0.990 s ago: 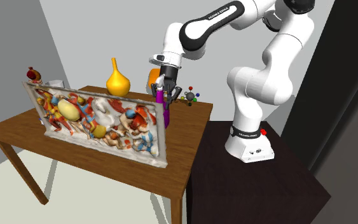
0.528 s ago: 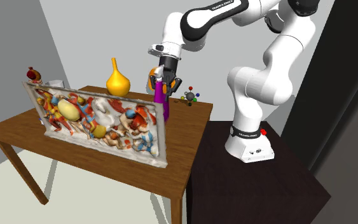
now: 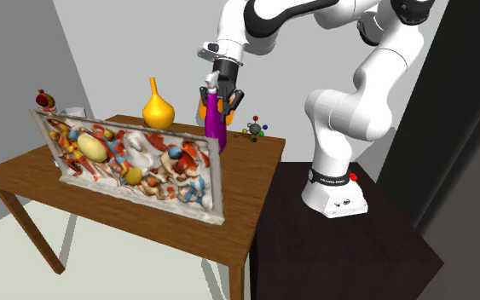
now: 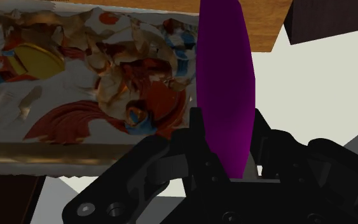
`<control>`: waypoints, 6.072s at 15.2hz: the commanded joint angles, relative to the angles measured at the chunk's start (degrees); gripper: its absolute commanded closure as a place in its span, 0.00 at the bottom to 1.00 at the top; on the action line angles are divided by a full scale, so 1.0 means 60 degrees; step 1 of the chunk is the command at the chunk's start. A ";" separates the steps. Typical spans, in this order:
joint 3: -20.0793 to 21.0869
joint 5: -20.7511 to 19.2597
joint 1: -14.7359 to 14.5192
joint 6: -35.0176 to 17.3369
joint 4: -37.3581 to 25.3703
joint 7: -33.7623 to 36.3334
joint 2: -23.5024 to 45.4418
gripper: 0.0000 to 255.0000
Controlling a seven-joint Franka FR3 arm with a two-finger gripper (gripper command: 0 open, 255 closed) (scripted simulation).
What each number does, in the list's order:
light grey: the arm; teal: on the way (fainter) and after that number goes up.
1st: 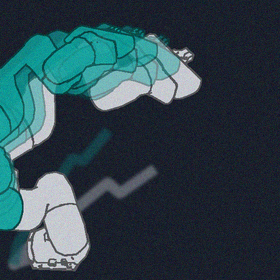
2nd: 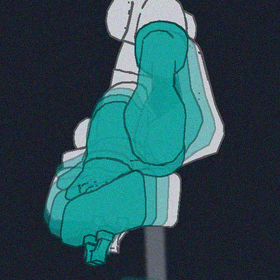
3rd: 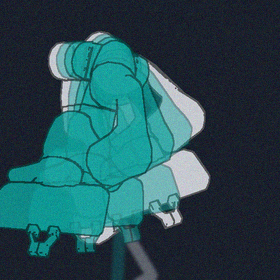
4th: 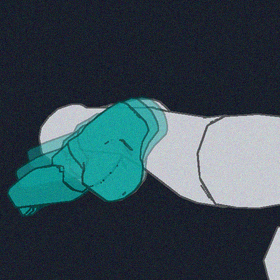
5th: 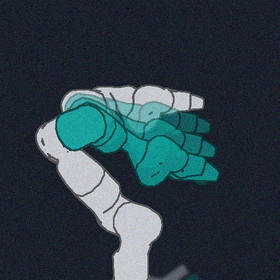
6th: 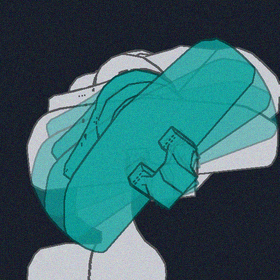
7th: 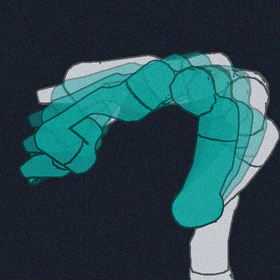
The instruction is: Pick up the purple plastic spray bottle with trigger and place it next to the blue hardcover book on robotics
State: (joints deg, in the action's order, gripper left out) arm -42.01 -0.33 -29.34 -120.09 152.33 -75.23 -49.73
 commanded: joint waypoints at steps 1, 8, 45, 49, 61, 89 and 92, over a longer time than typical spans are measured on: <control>0.0135 0.0030 0.0021 0.0256 -0.0177 0.0114 -0.0089 1.00; 0.0524 0.0175 -0.0031 0.1066 -0.0912 0.0470 -0.0221 1.00; -1.1675 0.0779 -1.3376 0.3691 -1.2143 -0.0667 0.3471 1.00; -1.2879 -0.0630 -1.6030 0.4886 -1.5550 -0.0127 0.1520 1.00; -1.3045 -0.0775 -1.5837 0.3742 -1.4492 -0.0480 0.1183 1.00; -1.3455 -0.1090 -1.5174 0.0714 -1.1505 -0.1273 0.0521 1.00; -1.3550 -0.1163 -1.5193 0.0446 -1.1337 -0.1341 0.0378 1.00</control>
State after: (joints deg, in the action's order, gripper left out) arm -123.10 -7.14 -120.58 -116.79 83.87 -83.01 -47.14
